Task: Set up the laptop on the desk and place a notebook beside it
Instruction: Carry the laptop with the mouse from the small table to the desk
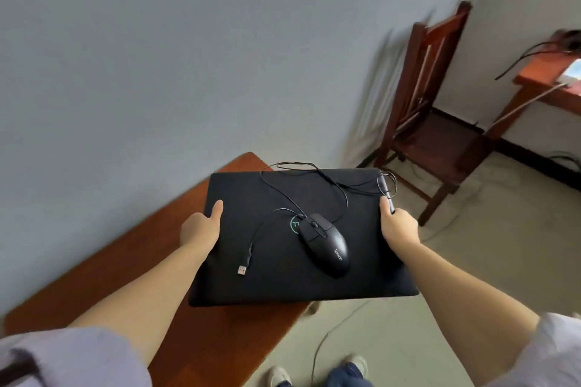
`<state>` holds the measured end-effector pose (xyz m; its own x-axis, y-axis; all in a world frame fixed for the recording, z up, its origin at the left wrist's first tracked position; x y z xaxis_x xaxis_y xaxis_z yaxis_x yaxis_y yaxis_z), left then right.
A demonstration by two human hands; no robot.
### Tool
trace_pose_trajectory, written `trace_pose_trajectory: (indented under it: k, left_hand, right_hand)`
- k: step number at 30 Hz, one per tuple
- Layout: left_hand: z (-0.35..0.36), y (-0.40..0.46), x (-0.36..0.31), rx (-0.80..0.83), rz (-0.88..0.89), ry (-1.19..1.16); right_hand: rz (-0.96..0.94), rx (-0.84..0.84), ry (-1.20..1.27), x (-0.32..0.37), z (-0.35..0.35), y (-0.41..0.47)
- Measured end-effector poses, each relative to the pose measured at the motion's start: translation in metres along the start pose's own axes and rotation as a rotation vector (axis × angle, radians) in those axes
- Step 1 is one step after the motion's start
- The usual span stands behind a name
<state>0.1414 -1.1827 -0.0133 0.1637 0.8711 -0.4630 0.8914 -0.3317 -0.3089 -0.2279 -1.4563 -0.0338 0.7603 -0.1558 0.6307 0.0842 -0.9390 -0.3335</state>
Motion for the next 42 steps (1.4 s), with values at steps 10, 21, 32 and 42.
trace_pose_trajectory:
  k: [10, 21, 32, 42]
  left_hand:
    - [0.202, -0.122, -0.244, 0.342, 0.349, 0.056]
    - [0.402, -0.31, -0.442, 0.584, 0.45, 0.026]
    - [0.556, -0.371, -0.675, 0.639, 0.625, 0.061]
    - [0.659, -0.402, -0.915, 0.639, 0.73, 0.106]
  right_hand:
    - [0.386, -0.326, 0.158, -0.241, -0.208, 0.0]
    - [0.621, -0.525, 0.137, -0.431, -0.428, 0.032]
    - [0.74, -0.624, 0.228, -0.521, -0.555, 0.173]
    - [0.778, -0.656, 0.224, -0.549, -0.697, 0.346]
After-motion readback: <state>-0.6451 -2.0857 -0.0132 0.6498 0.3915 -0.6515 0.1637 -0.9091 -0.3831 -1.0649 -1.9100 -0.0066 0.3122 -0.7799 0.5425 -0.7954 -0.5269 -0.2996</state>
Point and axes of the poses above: each hand's wrist, its own y-axis towards the middle knuckle, its own z-axis out of the palm, x = y × z, the point moved 9 cm from there along y, towards the middle knuckle
